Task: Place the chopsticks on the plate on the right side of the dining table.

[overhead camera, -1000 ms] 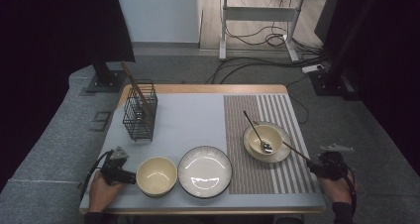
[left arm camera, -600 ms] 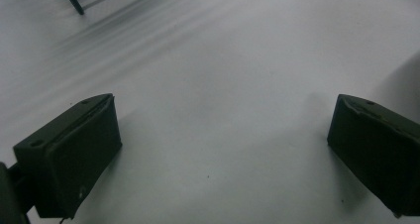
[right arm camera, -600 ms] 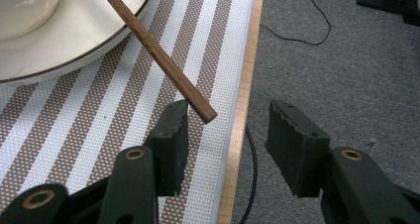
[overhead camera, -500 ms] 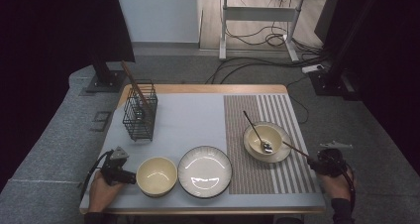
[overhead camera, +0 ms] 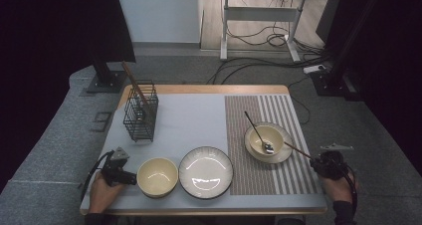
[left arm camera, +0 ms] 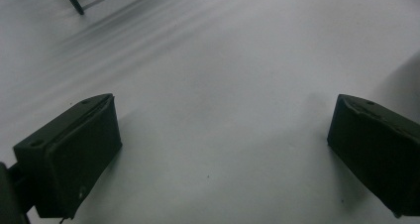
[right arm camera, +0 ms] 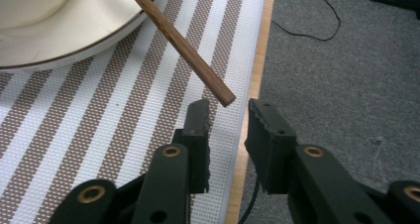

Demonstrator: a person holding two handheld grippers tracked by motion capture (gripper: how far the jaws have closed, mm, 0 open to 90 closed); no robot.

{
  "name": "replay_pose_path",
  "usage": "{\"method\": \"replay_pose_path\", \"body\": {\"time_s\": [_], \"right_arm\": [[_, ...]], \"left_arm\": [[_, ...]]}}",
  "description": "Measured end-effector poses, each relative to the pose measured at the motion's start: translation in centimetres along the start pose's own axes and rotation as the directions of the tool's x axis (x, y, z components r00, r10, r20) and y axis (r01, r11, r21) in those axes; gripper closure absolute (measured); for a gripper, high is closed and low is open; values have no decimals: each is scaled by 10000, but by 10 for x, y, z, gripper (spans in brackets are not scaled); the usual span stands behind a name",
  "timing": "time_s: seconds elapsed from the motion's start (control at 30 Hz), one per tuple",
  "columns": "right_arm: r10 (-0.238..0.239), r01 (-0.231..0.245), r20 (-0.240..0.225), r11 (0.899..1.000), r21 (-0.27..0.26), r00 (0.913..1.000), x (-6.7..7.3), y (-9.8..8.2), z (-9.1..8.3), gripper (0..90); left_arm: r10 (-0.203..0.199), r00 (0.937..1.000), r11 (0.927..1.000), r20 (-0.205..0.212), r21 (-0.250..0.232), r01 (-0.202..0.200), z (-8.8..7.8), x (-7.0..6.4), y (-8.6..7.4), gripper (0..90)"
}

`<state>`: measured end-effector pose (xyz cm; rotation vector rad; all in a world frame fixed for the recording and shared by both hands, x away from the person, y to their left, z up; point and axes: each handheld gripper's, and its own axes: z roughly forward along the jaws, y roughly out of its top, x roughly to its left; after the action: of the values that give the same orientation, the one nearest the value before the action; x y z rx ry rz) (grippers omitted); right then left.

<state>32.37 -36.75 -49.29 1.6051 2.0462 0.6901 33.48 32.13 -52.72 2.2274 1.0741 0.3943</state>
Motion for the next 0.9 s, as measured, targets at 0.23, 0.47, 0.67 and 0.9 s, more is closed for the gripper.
{"method": "replay_pose_path", "body": {"time_s": [0.23, 0.47, 0.67, 0.9], "right_arm": [[-133, 133, -68, 9999, 20, 9999, 4, 4, 5, 745], [-194, 194, -102, 9998, -16, 9998, 7, 7, 6, 729], [-167, 166, 146, 9999, 36, 9998, 5, 7, 7, 643], [4, -4, 261, 10000, 9, 9997, 0, 8, 8, 633]], "left_arm": [[5, 10000, 10000, 2, 5, -5, 0, 0, 0, 0], [-3, 10000, 10000, 2, -3, 3, 0, 0, 0, 0], [6, 10000, 10000, 2, 7, -6, 0, 0, 0, 0], [11, 10000, 10000, 4, 5, -11, 0, 0, 0, 0]]}}
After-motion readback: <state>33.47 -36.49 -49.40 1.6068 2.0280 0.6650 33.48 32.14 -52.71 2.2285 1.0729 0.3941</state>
